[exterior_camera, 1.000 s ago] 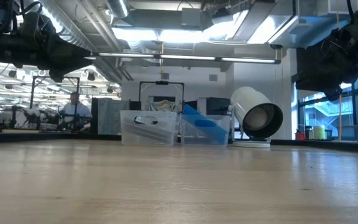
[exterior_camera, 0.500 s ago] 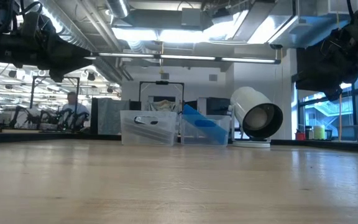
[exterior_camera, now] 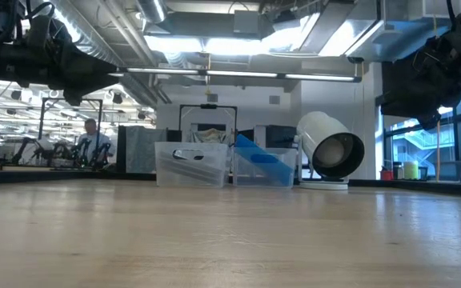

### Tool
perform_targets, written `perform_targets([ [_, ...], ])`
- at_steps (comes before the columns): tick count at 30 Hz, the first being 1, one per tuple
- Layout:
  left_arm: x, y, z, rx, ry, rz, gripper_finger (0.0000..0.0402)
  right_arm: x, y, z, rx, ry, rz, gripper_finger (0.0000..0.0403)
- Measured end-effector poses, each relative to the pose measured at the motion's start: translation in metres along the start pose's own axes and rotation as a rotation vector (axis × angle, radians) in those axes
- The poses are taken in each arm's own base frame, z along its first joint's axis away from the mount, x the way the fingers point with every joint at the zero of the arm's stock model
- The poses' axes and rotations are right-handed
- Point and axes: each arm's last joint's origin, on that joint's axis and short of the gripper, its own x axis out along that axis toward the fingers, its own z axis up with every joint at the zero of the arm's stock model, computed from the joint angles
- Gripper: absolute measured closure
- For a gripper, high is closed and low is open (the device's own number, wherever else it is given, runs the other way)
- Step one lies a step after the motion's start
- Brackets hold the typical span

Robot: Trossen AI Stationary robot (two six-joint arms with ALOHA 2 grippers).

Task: Pick & place jewel cases by type
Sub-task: Return to Home Position

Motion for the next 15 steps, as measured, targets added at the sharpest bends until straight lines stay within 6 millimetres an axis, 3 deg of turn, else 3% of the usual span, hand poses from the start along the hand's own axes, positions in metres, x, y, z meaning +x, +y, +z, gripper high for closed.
perform_targets([
  [15, 0.0000, 0.0000, 0.0000, 0.000, 0.000, 0.000, 0.0243, 0.0000, 0.0000, 0.0000, 0.000, 0.000, 0.001, 0.0220],
])
